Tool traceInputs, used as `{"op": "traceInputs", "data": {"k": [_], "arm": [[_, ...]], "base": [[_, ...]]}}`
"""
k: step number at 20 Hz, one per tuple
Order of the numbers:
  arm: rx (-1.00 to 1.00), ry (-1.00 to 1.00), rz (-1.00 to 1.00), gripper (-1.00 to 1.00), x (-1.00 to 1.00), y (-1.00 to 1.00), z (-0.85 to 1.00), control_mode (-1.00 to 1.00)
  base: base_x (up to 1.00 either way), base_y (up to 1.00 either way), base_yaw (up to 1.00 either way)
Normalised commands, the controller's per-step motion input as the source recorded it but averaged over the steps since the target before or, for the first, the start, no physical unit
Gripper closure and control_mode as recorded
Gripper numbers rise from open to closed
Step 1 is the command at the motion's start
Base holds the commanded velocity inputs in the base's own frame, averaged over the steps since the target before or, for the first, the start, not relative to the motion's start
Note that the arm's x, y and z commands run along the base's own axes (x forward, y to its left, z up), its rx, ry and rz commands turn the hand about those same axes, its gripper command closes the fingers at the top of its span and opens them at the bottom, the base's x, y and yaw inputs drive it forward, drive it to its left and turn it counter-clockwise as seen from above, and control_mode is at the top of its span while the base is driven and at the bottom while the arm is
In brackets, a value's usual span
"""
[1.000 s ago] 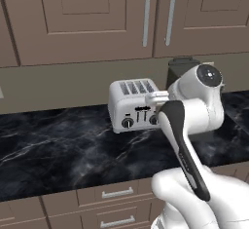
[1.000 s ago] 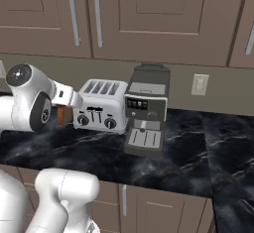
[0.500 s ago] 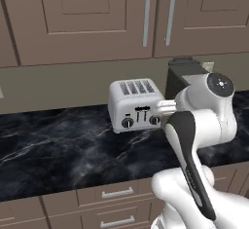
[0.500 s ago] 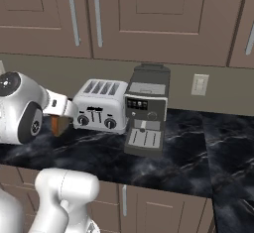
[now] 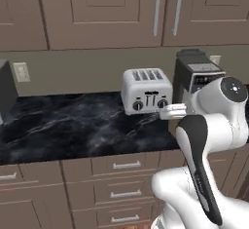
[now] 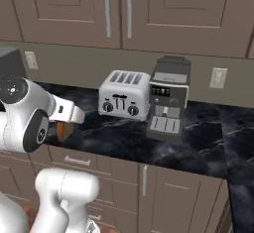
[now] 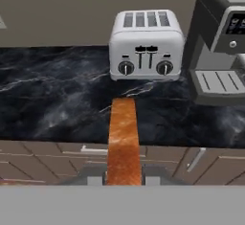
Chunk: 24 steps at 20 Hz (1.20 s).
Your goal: Start the toaster. Once the lever pops up, take the bread to the plate on the dining counter.
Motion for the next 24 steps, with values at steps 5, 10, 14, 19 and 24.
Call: {"op": "traceInputs", "data": {"k": [5,10,14,19,24], "arm": [[0.00,0.00,0.00,1.00,0.00,0.00,0.00,1.00],[0.00,0.00,0.00,1.00,0.00,0.00,0.00,1.00],[0.00,0.00,0.00,1.00,0.00,0.00,0.00,1.00],[0.00,0.00,0.00,1.00,0.00,0.00,0.00,1.00],[0.00,0.00,0.00,1.00,0.00,0.00,0.00,1.00]], "base": [[-0.54,0.89,0.86],[-0.21,0.22,1.00],[-0.09,0.00,1.00],[-0.02,0.00,1.00],[0.00,0.00,1.00]]}}
